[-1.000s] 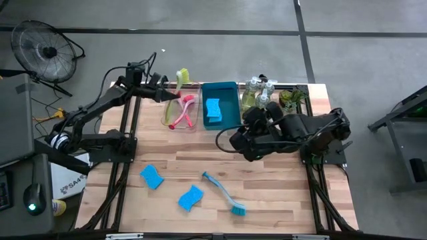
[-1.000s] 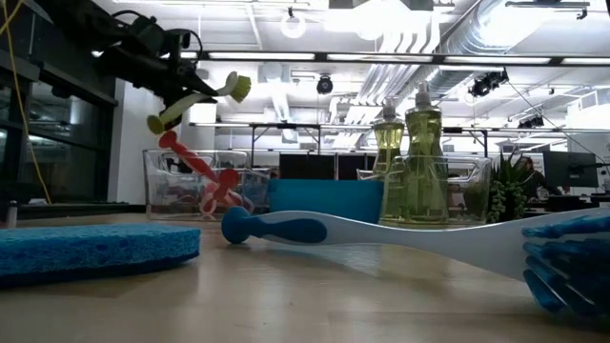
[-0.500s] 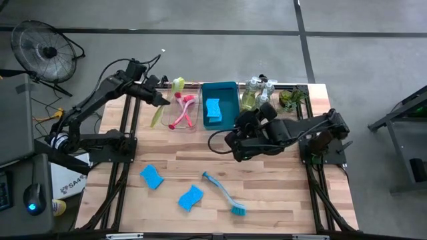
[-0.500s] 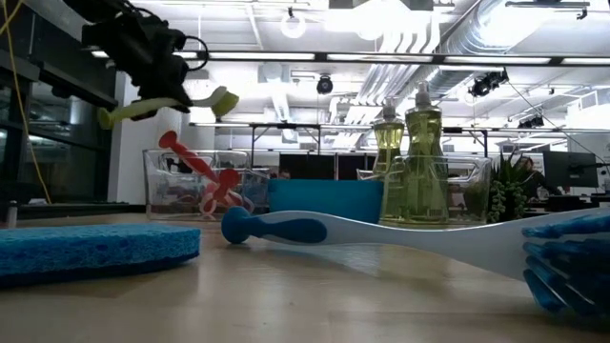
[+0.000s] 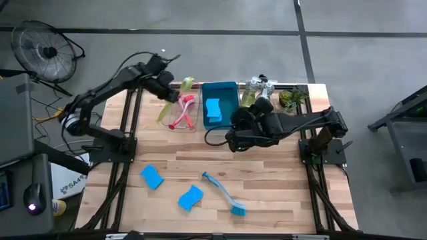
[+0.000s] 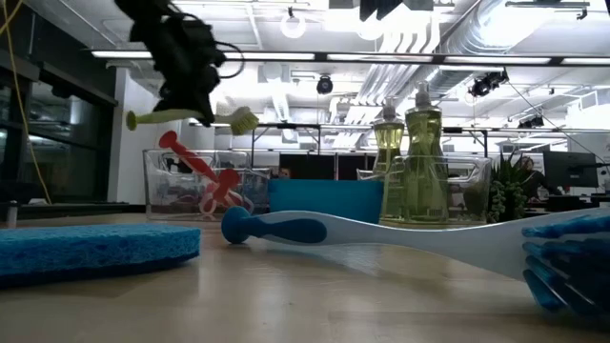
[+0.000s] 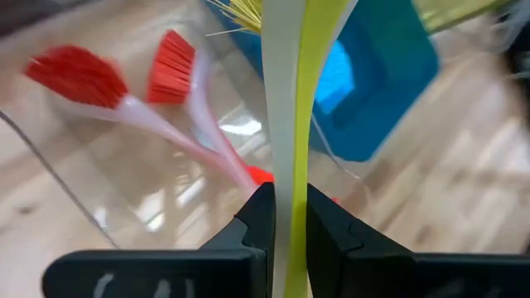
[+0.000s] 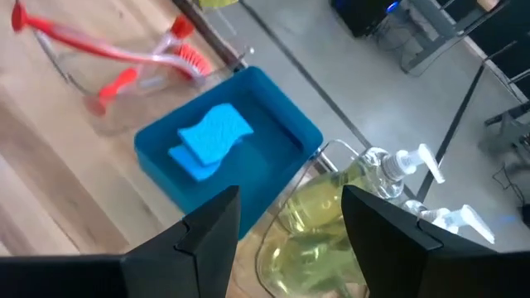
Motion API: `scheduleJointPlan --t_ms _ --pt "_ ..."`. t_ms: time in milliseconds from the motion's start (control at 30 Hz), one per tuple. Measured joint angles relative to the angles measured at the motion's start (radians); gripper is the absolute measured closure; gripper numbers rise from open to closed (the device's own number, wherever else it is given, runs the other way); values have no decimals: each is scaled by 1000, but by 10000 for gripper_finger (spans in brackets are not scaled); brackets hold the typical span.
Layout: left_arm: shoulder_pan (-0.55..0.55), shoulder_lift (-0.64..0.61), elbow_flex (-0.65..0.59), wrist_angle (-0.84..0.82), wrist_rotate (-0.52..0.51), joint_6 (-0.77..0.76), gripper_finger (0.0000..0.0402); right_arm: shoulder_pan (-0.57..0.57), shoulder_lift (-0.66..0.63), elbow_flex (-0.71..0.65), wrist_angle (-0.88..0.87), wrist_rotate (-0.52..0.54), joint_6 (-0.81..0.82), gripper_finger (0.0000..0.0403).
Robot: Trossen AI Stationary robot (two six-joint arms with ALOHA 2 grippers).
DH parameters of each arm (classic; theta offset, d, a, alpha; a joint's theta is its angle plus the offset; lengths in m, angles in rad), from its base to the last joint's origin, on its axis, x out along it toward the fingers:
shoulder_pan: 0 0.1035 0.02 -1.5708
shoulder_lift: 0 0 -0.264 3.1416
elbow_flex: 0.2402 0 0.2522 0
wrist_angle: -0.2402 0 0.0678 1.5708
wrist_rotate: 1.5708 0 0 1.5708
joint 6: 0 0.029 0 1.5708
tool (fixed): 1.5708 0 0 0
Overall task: Pick & Place Kitchen Sink Supplies
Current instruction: Put the yellow dish brush into the left transparent bin
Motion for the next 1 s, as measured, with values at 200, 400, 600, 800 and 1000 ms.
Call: scheduleJointPlan --t_ms 200,400,600,800,1000 --pt "-31 152 225 -209 -172 67 368 -23 0 0 -44 -69 -14 197" --pt "-28 256 322 -363 -191 83 368 -25 0 0 -66 -74 -16 197" --pt "-39 312 323 -380 -180 58 368 -24 0 0 -66 -81 -37 197" --pt "-56 355 323 -344 -166 26 368 -24 0 0 -66 -84 -60 197" --pt "-55 384 323 -344 -155 8 352 -24 0 0 -66 -93 -63 197"
